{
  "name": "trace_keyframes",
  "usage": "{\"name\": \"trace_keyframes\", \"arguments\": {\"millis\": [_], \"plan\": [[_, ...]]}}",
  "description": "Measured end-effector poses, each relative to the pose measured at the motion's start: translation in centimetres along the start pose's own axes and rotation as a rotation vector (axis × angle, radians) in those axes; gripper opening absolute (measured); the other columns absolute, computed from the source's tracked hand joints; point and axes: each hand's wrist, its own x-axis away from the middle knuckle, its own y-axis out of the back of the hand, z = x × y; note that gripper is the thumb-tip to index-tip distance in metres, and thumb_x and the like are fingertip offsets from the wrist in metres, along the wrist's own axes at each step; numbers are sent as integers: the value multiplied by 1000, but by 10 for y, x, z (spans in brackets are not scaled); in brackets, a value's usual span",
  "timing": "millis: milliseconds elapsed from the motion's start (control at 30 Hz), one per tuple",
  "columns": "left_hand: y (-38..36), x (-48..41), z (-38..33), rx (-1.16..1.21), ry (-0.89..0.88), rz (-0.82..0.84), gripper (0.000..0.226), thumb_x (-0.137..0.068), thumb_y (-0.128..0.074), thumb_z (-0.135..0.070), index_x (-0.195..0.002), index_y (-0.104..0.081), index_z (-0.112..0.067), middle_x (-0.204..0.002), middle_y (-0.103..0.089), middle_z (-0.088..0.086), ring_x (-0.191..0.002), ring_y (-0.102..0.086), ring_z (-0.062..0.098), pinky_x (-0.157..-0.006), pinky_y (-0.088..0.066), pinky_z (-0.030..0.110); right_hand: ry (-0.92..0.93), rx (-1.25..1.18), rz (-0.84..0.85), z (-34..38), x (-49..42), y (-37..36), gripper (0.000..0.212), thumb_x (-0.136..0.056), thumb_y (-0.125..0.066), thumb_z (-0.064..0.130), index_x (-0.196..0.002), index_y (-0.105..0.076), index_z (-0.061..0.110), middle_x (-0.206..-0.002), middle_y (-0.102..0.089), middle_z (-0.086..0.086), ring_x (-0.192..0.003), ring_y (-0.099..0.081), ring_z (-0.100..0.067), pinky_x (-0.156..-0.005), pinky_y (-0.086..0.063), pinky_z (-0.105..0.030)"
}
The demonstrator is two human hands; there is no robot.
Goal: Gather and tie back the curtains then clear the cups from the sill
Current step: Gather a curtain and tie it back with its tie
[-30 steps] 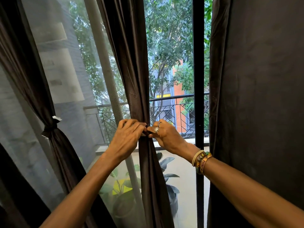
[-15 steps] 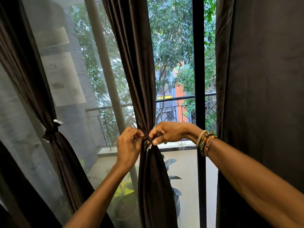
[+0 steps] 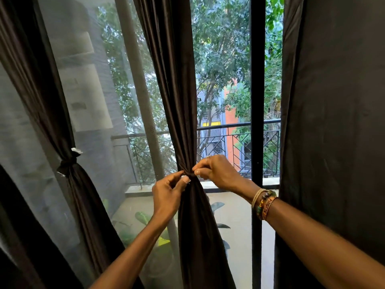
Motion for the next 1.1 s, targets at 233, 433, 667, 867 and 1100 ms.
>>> {"name": "trace_keyframes", "arguments": {"millis": [233, 433, 667, 867, 1100], "plan": [[2, -12, -3, -200, -103, -4, 12, -86, -74, -23, -89, -72, -34, -76, -73, -15, -72, -68, -1, -71, -58, 34, -87, -78, -152, 3, 1, 2, 12, -93, -66, 13, -84, -74, 11, -62, -58, 20, -56, -56, 9, -62, -44, -17], [12, -23, -10, -457, -224, -20, 7, -87, -72, -19, -88, -78, -21, -61, -67, -4, -59, -64, 8, -54, -44, 27, -171, 53, -265, -11, -18, 13, 20, -96, -60, 14, -78, -64, 21, -68, -54, 15, -68, -52, -10, -65, -35, -26], [1, -34, 11, -537, -157, -22, 11, -89, -67, -16, -82, -69, -24, -61, -53, -12, -67, -60, 19, -57, -30, 28, -343, -59, -218, -20, -27, -10, 18, -101, -48, 15, -87, -60, 16, -91, -66, -8, -88, -64, -28, -73, -52, -41], [-3, -31, 7, 79, 188, 156, 68, -74, -80, -30, -127, -39, -20, -117, -55, -12, -108, -60, 4, -80, -47, 14, -349, -657, -34, 13, -22, -8, 32, -97, -61, 35, -115, -54, 9, -97, -61, -9, -80, -63, -21, -73, -58, -38], [-45, -29, 10, 49, 310, 129, 9, -82, -75, -19, -87, -69, -24, -85, -74, -6, -85, -67, 18, -65, -49, 26, -316, 39, -169, 52, -43, -15, 93, -75, -64, 75, -136, -43, 8, -121, -64, -13, -113, -61, -34, -95, -50, -45]]}}
